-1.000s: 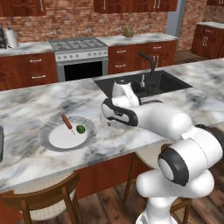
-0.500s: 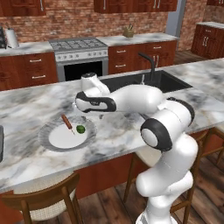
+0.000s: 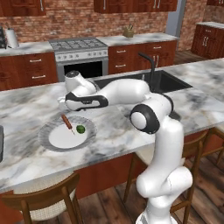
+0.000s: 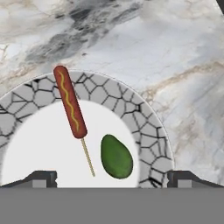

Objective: Place one cooked food and one vegetable from the large plate to each tupperware container.

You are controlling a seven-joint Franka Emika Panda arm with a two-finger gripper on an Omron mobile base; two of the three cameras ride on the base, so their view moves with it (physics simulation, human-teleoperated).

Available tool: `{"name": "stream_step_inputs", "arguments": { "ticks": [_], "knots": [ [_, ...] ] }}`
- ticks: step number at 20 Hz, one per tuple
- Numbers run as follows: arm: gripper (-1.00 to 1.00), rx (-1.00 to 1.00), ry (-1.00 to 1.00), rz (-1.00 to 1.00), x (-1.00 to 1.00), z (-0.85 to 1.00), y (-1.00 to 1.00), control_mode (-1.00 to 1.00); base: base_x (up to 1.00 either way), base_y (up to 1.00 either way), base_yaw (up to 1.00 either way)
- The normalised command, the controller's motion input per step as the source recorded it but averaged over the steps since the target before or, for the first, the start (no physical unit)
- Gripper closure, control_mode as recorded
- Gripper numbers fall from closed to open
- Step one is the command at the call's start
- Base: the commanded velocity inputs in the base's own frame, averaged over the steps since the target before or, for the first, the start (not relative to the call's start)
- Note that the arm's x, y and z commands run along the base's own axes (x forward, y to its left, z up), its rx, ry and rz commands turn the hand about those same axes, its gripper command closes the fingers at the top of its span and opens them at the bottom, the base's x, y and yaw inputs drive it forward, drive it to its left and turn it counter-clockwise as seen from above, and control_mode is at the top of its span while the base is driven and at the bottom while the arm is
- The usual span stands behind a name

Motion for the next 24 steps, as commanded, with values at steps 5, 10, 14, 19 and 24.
{"name": "stream_step_inputs", "arguments": {
  "ticks": [5,10,14,19,24],
  "knots": [
    [-1.0,0.01,0.0,0.06,0.31,-0.03,0.49,-1.0,0.0,0.0,0.0],
    [-1.0,0.09,0.0,0.04,-0.01,-0.51,-0.01,-1.0,0.0,0.0,0.0],
    [-1.0,0.19,0.0,0.01,-0.01,-0.78,-0.19,-1.0,0.0,0.0,0.0],
    [-1.0,-0.01,0.01,0.07,0.0,-0.48,-0.02,-1.0,0.0,0.0,0.0],
    [-1.0,-0.1,-0.01,0.11,0.07,-0.27,0.02,-1.0,0.0,0.0,0.0]
  ]
}}
